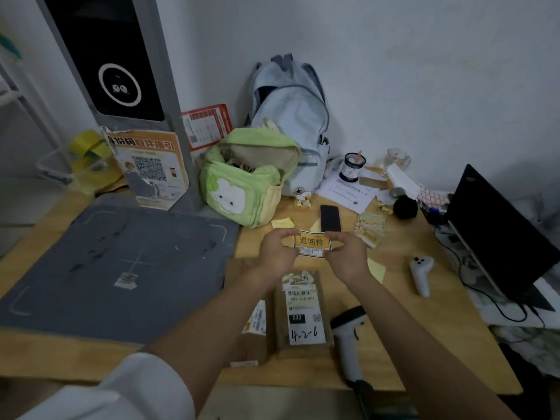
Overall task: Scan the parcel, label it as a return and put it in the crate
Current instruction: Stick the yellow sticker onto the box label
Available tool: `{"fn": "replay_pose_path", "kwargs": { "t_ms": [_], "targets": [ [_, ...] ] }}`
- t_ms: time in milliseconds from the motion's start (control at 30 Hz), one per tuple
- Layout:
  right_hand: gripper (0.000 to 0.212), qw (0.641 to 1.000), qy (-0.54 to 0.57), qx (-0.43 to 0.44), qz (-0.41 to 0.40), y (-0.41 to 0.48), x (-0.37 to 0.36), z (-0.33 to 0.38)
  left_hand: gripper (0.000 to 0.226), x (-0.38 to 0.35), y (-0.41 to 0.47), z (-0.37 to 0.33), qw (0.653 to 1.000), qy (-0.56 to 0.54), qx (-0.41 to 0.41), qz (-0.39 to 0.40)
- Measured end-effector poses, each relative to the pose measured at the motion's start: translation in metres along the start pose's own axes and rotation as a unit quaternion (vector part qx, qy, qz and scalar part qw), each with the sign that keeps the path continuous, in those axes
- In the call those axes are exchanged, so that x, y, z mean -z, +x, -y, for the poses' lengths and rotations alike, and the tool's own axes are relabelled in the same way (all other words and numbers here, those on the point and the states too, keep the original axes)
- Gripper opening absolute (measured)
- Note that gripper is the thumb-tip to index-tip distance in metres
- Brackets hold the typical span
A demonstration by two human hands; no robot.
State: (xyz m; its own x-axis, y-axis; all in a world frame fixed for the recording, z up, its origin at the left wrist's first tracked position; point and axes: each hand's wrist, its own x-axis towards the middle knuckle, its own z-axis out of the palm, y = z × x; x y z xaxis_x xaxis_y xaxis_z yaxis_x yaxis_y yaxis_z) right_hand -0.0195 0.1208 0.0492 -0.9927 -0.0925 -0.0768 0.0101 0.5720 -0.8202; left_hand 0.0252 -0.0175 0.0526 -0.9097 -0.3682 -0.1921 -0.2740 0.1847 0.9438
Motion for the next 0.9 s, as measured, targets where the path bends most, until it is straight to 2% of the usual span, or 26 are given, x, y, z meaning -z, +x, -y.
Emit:
{"fn": "replay_pose_path", "kwargs": {
  "t_ms": [367,467,633,900],
  "targets": [
    [0.045,0.995,-0.018,-0.078,0.063,-0.042,-0.028,-0.057,0.048,-0.015,-0.034,0.074,0.995,0.019,0.096,0.032],
    [0.046,0.992,-0.026,-0.097,0.079,-0.054,-0.034,-0.067,0.044,-0.018,-0.044,0.091,0.995,0.031,0.091,0.035],
    [0.043,0.991,-0.07,-0.07,0.095,-0.073,-0.038,-0.075,0.04,-0.023,-0.061,0.119,0.994,0.085,0.061,0.02],
    [0.045,0.99,-0.094,-0.066,0.081,-0.079,-0.048,-0.085,0.042,-0.025,-0.066,0.128,0.993,0.109,0.048,0.022]
  ]
}}
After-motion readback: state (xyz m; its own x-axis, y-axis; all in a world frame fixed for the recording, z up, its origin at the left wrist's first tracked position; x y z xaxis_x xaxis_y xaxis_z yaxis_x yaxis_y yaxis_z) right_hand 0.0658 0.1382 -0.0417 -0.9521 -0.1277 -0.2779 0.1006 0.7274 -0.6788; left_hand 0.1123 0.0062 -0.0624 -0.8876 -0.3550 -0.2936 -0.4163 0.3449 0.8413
